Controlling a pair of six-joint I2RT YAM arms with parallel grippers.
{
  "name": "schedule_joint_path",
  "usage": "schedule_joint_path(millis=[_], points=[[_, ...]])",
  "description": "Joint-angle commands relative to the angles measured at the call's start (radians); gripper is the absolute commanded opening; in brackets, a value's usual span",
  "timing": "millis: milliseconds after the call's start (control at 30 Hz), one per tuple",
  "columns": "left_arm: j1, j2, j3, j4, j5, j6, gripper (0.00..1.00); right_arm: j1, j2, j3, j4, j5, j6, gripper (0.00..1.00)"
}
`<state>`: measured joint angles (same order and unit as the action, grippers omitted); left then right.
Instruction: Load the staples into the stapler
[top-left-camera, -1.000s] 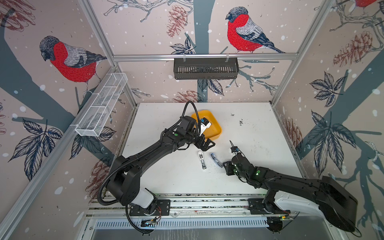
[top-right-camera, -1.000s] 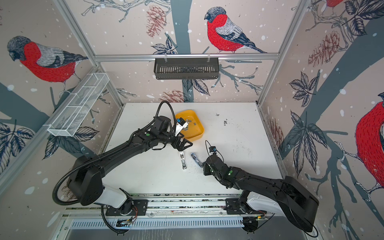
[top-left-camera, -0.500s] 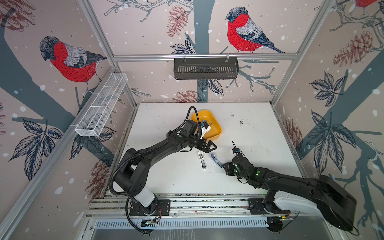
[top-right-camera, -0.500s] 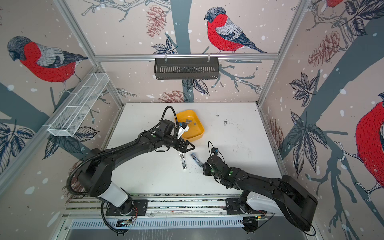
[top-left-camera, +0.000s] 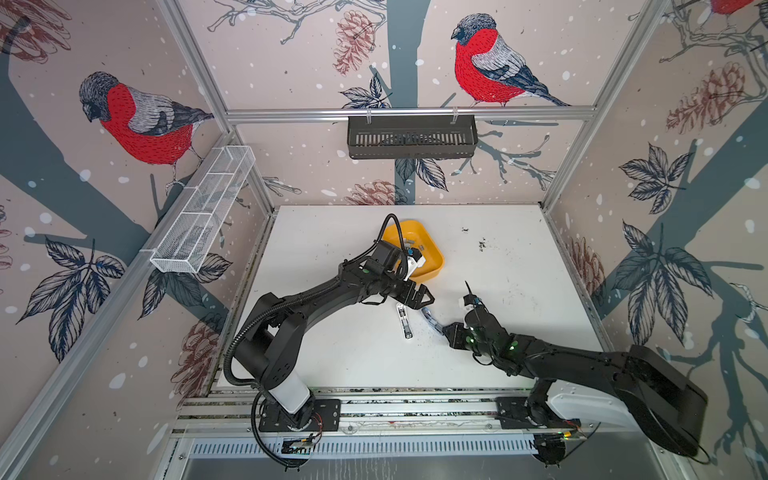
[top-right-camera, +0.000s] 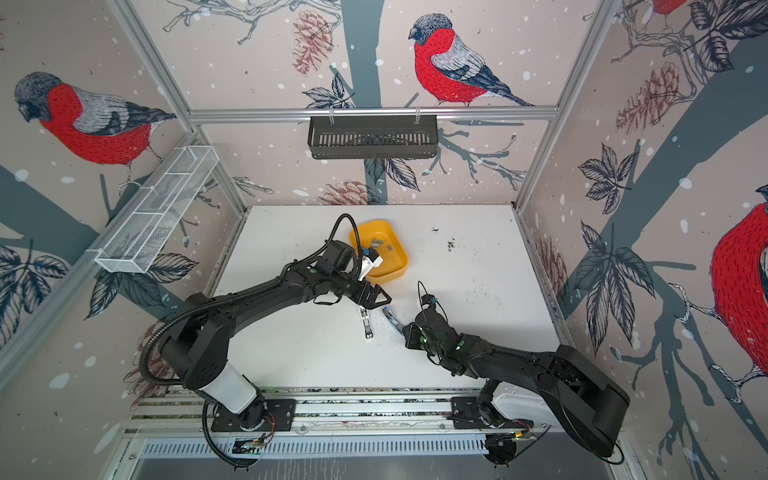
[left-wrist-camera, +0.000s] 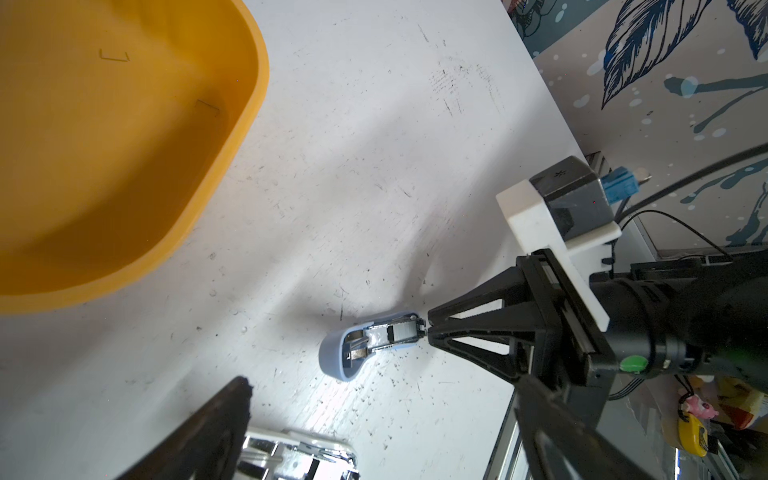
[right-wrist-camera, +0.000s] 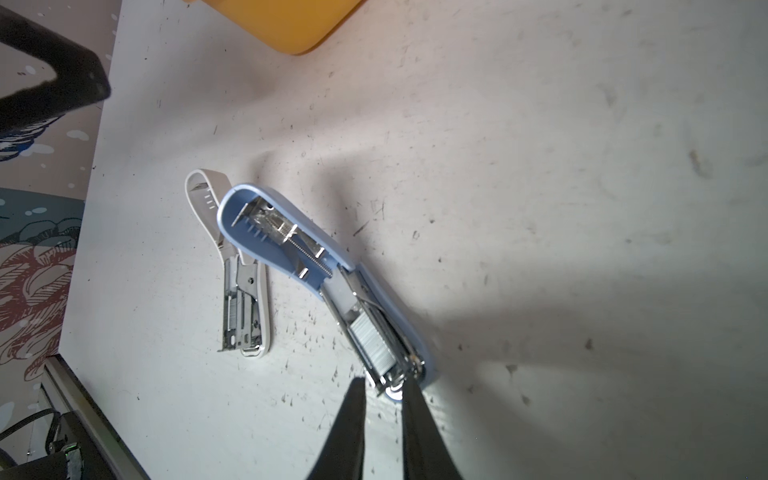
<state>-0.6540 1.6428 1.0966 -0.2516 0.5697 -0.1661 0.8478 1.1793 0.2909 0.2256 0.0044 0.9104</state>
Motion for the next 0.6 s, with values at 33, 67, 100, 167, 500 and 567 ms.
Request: schedule_joint_path(millis=[33,67,100,167,500,567], points=[[-0.010,0.011,0.017,-0.035,0.007,0.038,0.99,-0.001,0.015,0.007,0.008,0.011,-0.012,0.19],[-0.011,0.011,0.020,-0.041,0.004,0.043,0.99,-0.003,0.018,0.007,0.008,0.014,-0.013,0.19],[-0.013,0.011,0.022,-0.043,0.003,0.045,0.99,-0.003,0.023,0.007,0.008,0.018,-0.013,0.18],[-0.015,0.008,0.020,-0.038,0.004,0.045,0.99,-0.003,0.026,0.005,0.010,0.028,-0.011,0.17],[-0.019,0.016,0.025,-0.071,0.032,0.051,0.99,-0.007,0.014,0.037,-0.038,0.066,-0.046,0.14],[-0.018,0.008,0.025,-0.071,0.024,0.051,0.99,-0.007,-0.008,0.040,-0.052,0.071,-0.055,0.14]])
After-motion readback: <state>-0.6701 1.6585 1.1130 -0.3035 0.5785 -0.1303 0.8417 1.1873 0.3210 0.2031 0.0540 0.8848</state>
